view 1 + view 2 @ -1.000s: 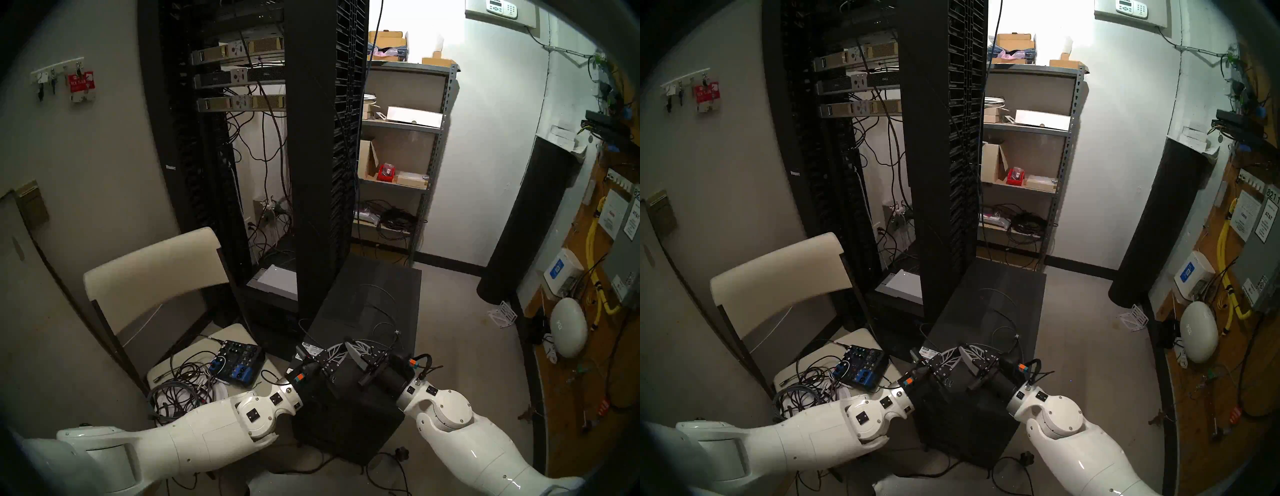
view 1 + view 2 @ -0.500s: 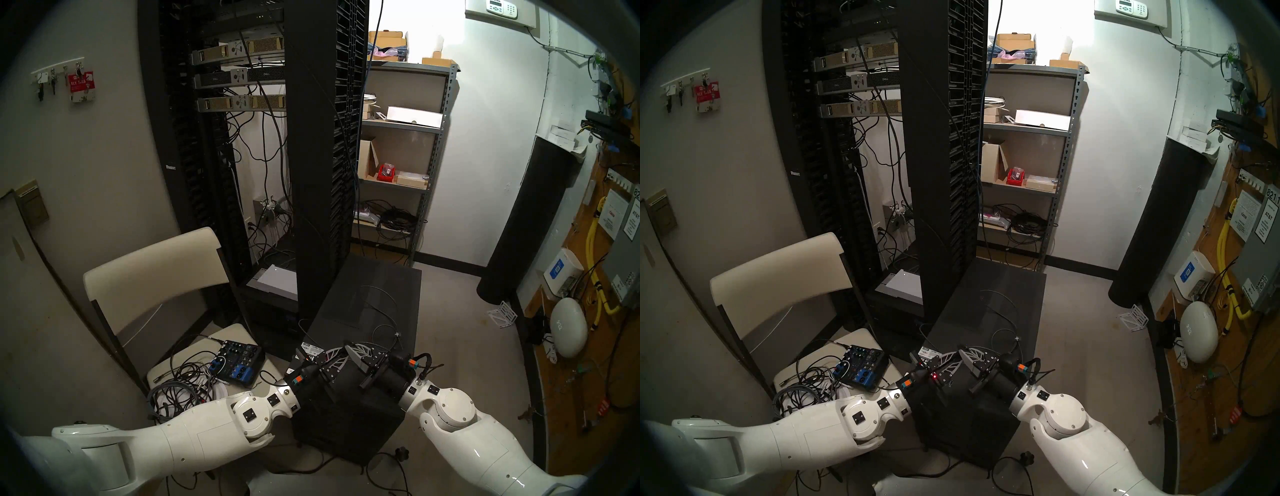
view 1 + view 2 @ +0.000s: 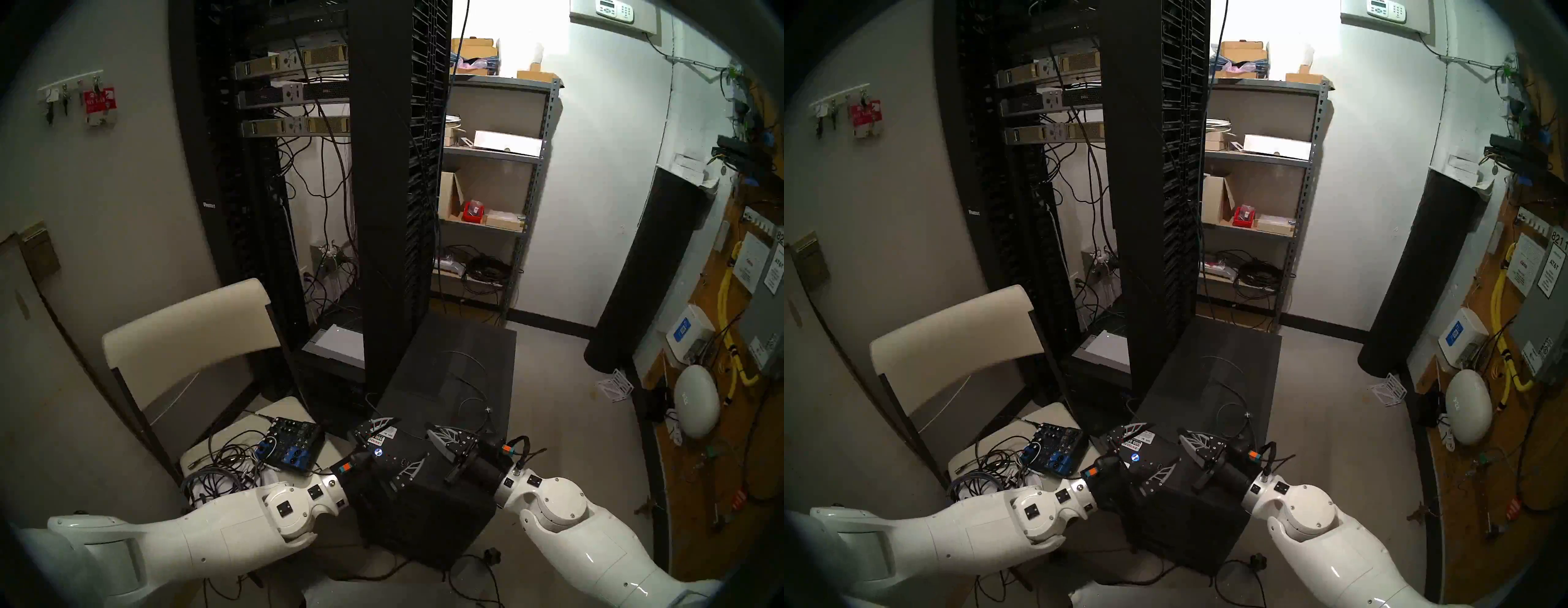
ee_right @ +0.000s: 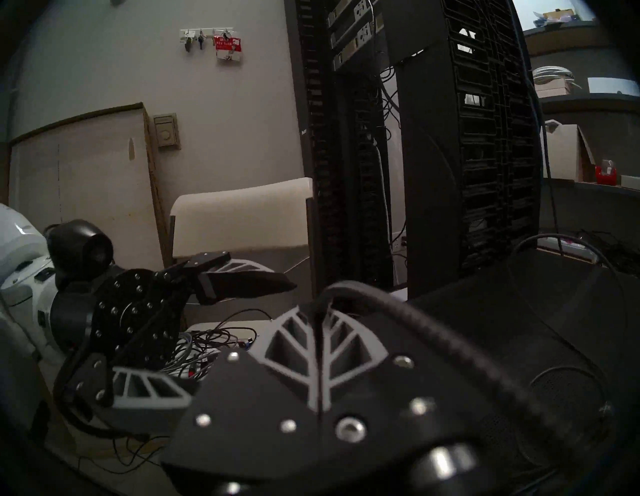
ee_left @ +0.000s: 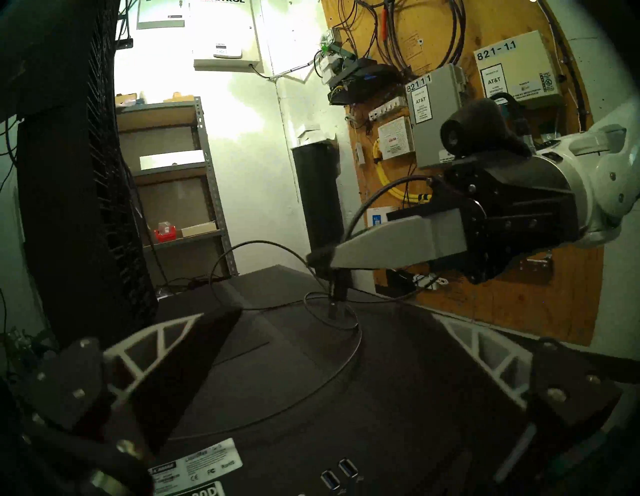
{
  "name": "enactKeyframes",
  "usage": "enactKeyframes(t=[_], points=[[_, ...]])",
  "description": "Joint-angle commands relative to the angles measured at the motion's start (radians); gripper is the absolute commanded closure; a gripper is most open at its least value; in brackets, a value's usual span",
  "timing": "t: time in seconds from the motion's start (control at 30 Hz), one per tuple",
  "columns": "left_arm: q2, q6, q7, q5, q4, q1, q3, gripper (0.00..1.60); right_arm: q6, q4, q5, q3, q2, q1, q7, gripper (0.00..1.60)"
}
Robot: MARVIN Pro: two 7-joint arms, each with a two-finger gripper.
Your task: Insert the cable into the workstation's USB slot
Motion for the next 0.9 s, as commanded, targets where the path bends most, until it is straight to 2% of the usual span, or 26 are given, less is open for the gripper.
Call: enactKeyframes(t=[0.0, 0.13, 0.17, 0.3, 0.4, 0.57, 0.87], points=[[0.054, -0.022, -0.001, -0.082, -0.026, -0.004, -0.045, 0.00, -0.013, -0.013, -0.030, -0.009, -0.012, -0.003, -0.024, 1.60], [0.076, -0.022, -0.017, -0.134, -0.025, -0.010, -0.064, 0.00, 0.002, -0.023, -0.051, -0.014, -0.027, -0.010, -0.059, 1.60], [0.083, -0.022, -0.023, -0.164, -0.026, -0.010, -0.073, 0.00, 0.015, -0.025, -0.082, -0.023, -0.033, -0.011, -0.090, 1.60], [0.083, -0.032, -0.031, -0.191, -0.006, -0.012, -0.083, 0.00, 0.033, -0.021, -0.109, -0.036, -0.047, -0.014, -0.128, 1.60], [0.075, -0.040, -0.006, -0.177, 0.002, -0.006, -0.089, 0.00, 0.049, -0.033, -0.150, -0.047, -0.046, -0.015, -0.163, 1.60], [0.067, -0.035, 0.048, -0.187, -0.014, 0.012, -0.105, 0.00, 0.054, -0.039, -0.171, -0.054, -0.039, -0.024, -0.177, 1.60], [0.071, -0.032, 0.096, -0.173, -0.033, 0.026, -0.105, 0.00, 0.044, -0.067, -0.178, -0.054, -0.028, -0.057, -0.180, 1.60]])
